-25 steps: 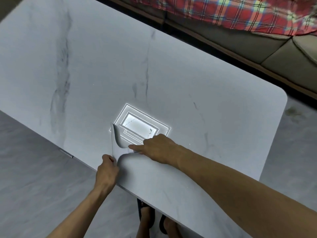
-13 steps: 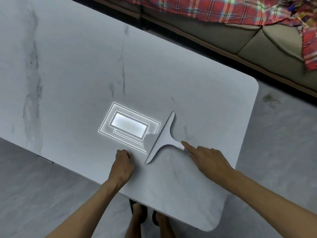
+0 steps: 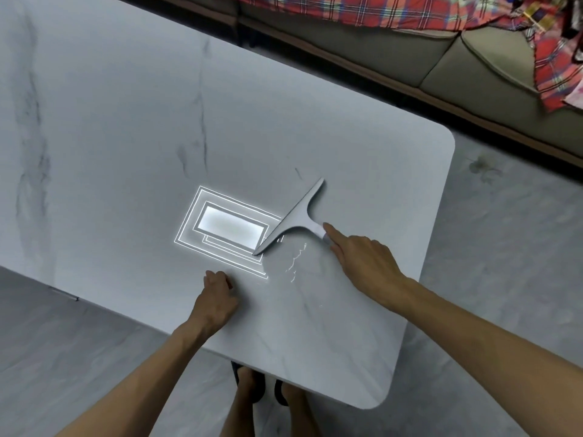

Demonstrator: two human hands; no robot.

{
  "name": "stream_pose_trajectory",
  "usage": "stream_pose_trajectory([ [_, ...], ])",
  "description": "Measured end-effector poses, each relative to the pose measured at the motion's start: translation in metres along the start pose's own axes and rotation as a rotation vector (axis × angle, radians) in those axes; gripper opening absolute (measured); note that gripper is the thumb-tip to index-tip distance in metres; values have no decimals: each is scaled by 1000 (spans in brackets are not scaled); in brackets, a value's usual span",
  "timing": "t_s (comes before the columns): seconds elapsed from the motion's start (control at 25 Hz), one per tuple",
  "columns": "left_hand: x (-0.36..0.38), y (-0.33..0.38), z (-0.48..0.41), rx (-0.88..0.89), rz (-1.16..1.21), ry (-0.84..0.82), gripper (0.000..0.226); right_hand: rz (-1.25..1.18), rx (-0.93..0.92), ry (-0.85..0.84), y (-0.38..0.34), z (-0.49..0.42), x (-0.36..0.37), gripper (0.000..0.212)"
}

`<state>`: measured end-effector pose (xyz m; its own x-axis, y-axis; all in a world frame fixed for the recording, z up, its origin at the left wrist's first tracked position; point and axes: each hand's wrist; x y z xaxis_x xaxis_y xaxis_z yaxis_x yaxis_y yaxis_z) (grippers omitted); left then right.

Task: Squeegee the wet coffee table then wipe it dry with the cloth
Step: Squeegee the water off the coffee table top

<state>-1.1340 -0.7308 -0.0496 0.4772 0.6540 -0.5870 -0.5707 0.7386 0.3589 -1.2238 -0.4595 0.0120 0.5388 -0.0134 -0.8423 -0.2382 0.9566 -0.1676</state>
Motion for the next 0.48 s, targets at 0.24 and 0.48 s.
stream_pose_trajectory([
  [0.24,34,7,16,51,-49,-25,12,-17,36,-95,34,87,21,50],
  [0.48,46,5,30,15,-77,-92,13,-200,114,21,34,43,-20,47],
])
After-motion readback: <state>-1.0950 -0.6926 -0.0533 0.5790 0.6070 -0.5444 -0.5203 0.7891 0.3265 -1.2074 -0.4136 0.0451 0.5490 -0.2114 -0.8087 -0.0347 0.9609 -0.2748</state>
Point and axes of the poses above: each hand's wrist, its own z-axis away from the middle knuckle, its own x-axis out of the palm, y = z × x, and after that the axes turned 3 degrees about z, right-handed
